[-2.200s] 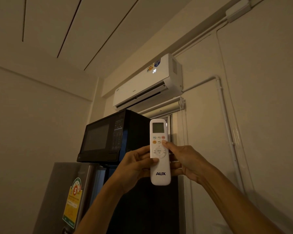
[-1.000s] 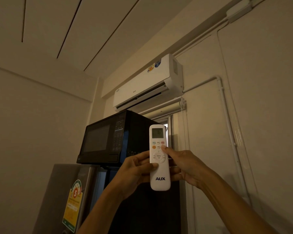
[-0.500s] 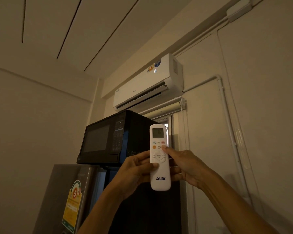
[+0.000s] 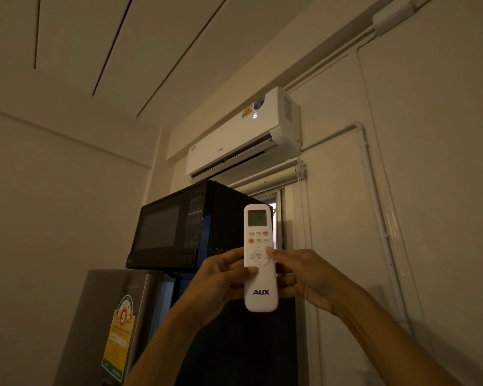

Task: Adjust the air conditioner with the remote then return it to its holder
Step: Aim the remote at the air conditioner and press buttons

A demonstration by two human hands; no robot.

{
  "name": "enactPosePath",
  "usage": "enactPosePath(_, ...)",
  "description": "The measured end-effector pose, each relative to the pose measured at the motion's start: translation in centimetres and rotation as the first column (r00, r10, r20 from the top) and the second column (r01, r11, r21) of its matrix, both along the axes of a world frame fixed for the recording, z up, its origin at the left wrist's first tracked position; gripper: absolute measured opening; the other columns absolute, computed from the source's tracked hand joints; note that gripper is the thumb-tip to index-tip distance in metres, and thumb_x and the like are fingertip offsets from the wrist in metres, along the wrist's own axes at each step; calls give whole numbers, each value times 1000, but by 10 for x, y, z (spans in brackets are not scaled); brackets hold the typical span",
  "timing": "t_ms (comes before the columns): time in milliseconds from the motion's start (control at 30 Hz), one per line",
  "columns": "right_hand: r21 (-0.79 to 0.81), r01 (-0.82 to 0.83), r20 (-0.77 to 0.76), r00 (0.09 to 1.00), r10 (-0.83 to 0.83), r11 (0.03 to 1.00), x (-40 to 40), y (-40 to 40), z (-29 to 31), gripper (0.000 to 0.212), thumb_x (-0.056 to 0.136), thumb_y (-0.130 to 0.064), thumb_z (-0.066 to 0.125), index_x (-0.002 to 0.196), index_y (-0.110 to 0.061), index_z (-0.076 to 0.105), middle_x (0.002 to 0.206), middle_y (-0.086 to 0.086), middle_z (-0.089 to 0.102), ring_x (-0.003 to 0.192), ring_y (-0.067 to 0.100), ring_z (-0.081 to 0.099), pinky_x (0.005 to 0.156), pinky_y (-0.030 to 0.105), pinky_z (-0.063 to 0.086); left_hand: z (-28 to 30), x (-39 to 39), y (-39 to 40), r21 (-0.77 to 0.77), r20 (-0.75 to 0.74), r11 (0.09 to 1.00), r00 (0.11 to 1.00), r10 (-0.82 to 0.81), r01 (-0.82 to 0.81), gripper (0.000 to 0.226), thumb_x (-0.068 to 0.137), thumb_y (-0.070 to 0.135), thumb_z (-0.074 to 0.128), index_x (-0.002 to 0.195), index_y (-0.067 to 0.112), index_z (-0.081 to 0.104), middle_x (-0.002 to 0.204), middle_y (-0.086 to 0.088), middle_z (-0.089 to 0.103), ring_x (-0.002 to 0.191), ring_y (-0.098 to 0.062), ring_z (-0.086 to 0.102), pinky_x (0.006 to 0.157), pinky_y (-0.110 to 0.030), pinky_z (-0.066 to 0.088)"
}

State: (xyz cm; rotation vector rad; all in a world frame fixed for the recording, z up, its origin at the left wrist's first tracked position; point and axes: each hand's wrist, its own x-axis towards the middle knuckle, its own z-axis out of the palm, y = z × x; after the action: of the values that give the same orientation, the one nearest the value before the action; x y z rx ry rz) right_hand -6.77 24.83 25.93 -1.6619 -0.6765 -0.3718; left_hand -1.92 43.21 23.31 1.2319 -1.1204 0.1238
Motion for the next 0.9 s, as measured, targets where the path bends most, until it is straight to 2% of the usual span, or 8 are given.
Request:
enactPosePath(233, -54, -69, 19, 997, 70, 996, -3, -5, -6, 34, 68, -19, 68, 102, -24, 64, 89, -4, 77, 87, 18, 73, 61, 27, 59, -1, -1, 0, 17, -3, 1000, 1000, 5, -5, 42, 75, 10, 62, 115, 22, 57, 105, 0, 75, 100, -22, 70, 69, -29, 60)
enactPosePath(367, -50, -57, 16, 998, 58, 997, -3, -7, -6, 28, 80, -7, 63, 103, -22, 64, 96, 0, 74, 88, 19, 73, 64, 30, 60, -2, -4, 0, 24, -3, 1000, 1000, -12, 12, 41, 75, 9, 61, 114, 22, 56, 102, 2, 76, 97, -21, 71, 67, -28, 60)
enactPosePath(567, -63, -21, 45, 999, 24, 998, -4, -7, -6, 29, 81, -6, 63, 106, -22, 62, 105, 4, 70, 89, 19, 73, 66, 31, 61, -1, -7, -1, 14, -5, 1000, 1000, -14, 14, 44, 74, 9, 61, 116, 21, 55, 102, 1, 76, 97, -22, 71, 68, -29, 61)
enactPosePath(900, -73, -14, 64, 998, 19, 997, -6, -6, -6, 28, 82, -7, 63, 104, -25, 63, 102, 1, 72, 89, 16, 72, 65, 29, 60, 0, -9, -2, 16, -5, 1000, 1000, -6, 6, 43, 75, 8, 61, 116, 20, 56, 104, 1, 76, 97, -21, 71, 68, -28, 60)
